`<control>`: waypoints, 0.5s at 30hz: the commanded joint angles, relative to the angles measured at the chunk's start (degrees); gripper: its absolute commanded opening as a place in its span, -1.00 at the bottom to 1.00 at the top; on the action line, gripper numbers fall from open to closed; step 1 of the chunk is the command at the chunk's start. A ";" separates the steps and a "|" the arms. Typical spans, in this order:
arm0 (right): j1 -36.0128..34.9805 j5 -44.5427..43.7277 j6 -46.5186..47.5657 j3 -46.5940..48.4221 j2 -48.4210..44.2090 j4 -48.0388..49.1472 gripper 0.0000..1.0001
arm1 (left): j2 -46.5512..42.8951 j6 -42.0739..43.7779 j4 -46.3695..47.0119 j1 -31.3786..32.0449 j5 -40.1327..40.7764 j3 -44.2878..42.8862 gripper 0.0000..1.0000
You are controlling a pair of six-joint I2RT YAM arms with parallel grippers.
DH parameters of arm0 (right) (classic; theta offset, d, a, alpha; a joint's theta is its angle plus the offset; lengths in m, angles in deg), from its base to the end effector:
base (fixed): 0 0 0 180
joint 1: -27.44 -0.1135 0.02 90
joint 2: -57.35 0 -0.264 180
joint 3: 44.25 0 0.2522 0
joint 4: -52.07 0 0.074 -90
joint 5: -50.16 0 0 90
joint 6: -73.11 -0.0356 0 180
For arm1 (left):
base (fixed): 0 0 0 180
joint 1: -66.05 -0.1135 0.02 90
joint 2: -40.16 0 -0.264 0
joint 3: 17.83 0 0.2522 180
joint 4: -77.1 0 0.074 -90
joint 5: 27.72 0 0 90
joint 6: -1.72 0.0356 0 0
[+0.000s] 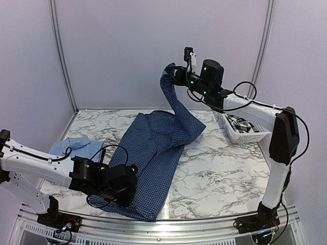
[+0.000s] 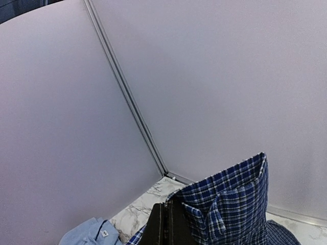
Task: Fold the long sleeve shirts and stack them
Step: Fold the corner of the shirt on the 1/3-folded shirt.
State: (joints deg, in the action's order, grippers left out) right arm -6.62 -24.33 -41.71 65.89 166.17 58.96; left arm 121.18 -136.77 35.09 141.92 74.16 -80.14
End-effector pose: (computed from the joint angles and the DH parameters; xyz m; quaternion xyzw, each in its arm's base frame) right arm 0.3795 0.2680 0.3847 -0.1539 0.6384 0.4451 0.6089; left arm 0.0732 -0.2609 0.1984 0.2023 0.9412 -0.1756 0.2059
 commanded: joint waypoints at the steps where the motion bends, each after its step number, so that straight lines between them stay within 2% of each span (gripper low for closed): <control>1: -2.15 3.08 0.34 6.60 4.64 5.99 -1.00 | -1.23 -1.10 1.82 -1.25 -3.44 1.77 -1.00; 10: -3.18 10.72 -1.17 18.09 16.03 5.38 -1.00 | -3.32 -1.94 2.71 -2.50 -7.11 4.29 -1.00; 15: -3.59 11.40 -2.29 21.31 19.04 6.29 -1.00 | -5.66 -2.07 3.07 -2.31 -8.49 5.85 -1.00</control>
State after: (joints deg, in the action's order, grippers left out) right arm -9.35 -15.22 -42.52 83.00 184.09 63.13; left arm 118.27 -138.45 37.89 139.52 67.82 -76.01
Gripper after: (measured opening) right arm 0.002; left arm 0.005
